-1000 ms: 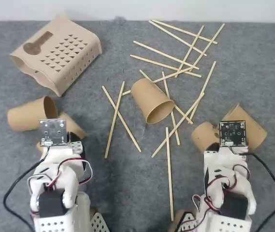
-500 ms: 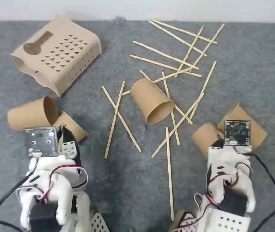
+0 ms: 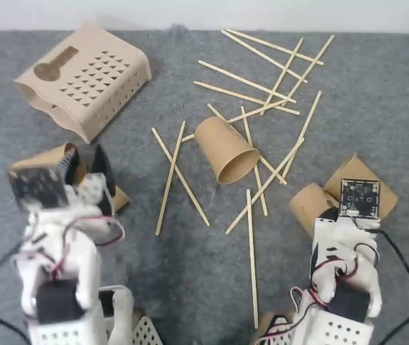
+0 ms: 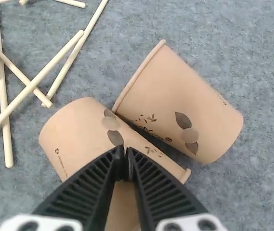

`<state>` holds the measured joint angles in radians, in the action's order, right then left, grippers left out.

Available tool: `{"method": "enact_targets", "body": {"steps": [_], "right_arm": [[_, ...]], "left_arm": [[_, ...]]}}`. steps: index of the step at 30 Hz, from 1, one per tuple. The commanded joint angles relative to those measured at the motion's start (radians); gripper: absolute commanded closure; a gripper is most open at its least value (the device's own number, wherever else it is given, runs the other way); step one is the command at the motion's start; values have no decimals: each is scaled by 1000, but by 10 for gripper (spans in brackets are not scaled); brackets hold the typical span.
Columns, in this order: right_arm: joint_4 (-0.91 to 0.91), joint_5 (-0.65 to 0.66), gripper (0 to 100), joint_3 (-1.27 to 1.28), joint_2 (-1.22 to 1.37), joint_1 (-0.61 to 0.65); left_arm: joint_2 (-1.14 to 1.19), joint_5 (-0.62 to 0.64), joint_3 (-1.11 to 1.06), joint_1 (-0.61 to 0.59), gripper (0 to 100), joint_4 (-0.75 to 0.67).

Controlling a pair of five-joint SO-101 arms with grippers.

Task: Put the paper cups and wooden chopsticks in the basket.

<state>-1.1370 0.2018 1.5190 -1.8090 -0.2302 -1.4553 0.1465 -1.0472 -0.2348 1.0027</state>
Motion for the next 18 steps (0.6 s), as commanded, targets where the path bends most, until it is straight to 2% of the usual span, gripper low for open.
{"method": "enact_targets", "body": {"steps": [1,8,13,18], "right_arm": [[19,-5,989,2,-7,-12],[18,-3,989,3,-7,-12],[18,-2,989,3,-7,-13],[18,-2,989,3,-7,-13]], "left_arm": [[253,94,193,-38,824,-29],[707,199,487,-51,821,-2],[993,219,624,-52,820,2],[1183,196,782,-78,818,132]]}}
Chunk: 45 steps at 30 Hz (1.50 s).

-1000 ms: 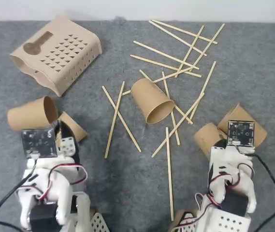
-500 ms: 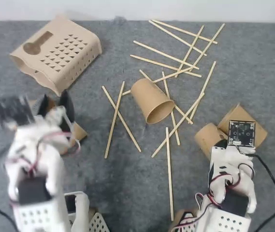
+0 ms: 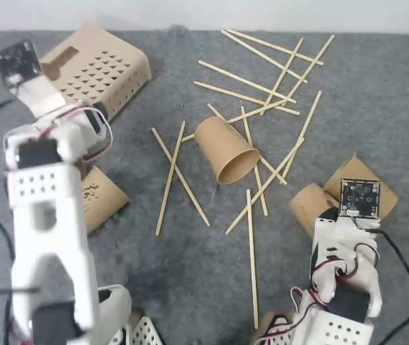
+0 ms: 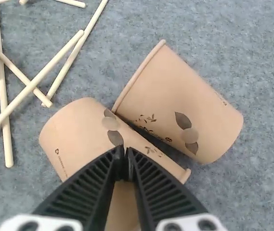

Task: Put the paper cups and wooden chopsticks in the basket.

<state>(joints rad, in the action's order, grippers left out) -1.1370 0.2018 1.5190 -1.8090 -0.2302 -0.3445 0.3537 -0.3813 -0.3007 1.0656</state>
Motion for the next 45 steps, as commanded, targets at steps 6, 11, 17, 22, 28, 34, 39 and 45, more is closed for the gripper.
{"method": "enact_targets", "body": {"steps": [6,11,17,22,28,34,39,45], "right_arm": [[18,-2,989,3,-5,-13],[18,52,989,8,-5,-13],[19,84,989,17,-5,-10],[19,87,989,18,-5,-8],[19,87,989,18,-5,-8],[19,89,989,20,-5,-7],[19,89,989,28,-5,-7],[19,89,989,28,-5,-7]], "left_arm": [[284,-143,338,-68,818,210],[407,-276,417,-77,818,238],[411,-302,384,-91,806,190],[419,-356,312,-112,746,66],[422,-397,82,-118,750,-288],[423,-371,-140,-91,750,-675],[437,-255,-229,-84,750,-945],[652,-150,-154,-49,750,-1097]]}}
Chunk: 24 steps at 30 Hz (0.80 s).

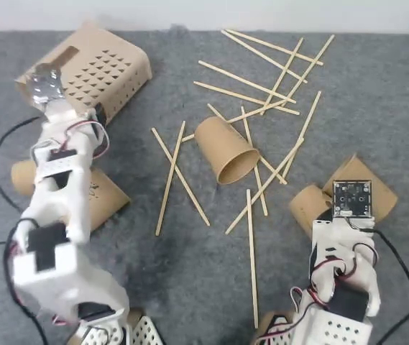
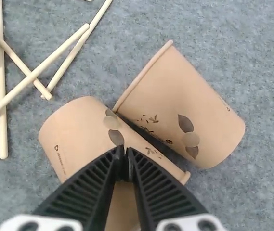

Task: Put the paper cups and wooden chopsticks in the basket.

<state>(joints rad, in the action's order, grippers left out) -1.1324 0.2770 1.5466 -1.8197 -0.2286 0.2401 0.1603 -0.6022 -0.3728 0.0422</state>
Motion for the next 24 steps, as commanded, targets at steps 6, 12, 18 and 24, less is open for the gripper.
{"method": "enact_targets", "body": {"steps": [6,12,18,24], "right_arm": [[15,14,989,2,5,-8],[18,14,989,2,5,-8],[18,14,989,2,5,-8],[18,14,989,2,5,-8]], "left_arm": [[158,71,202,17,828,-43],[11,72,202,17,979,-23],[-213,46,203,8,989,183],[-471,-121,208,-52,989,394]]}}
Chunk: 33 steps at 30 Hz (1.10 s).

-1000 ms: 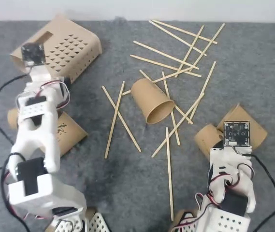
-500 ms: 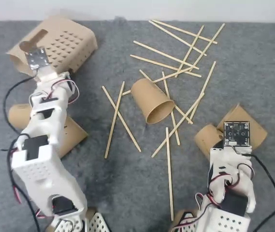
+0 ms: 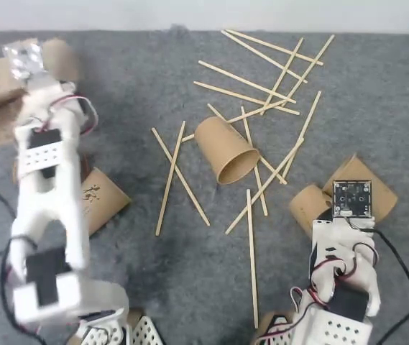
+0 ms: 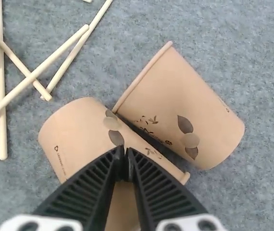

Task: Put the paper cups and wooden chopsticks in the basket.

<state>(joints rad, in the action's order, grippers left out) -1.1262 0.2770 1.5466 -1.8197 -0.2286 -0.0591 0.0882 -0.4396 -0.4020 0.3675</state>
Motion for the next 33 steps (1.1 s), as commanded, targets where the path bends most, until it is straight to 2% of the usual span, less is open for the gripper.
{"method": "enact_targets", "body": {"steps": [1,6,13,21,28,33], "right_arm": [[12,14,989,2,5,-8],[8,14,989,2,5,-8],[-1,15,989,2,5,-8],[-5,15,989,2,5,-8],[-2,15,989,3,5,-8],[-1,15,989,5,5,-7]], "left_arm": [[-199,-57,59,-26,989,106],[-207,-143,255,-26,989,373],[37,-207,677,-17,988,649],[396,-212,1104,-17,987,795],[586,-405,1348,43,987,916],[652,-443,1472,75,975,1013]]}}
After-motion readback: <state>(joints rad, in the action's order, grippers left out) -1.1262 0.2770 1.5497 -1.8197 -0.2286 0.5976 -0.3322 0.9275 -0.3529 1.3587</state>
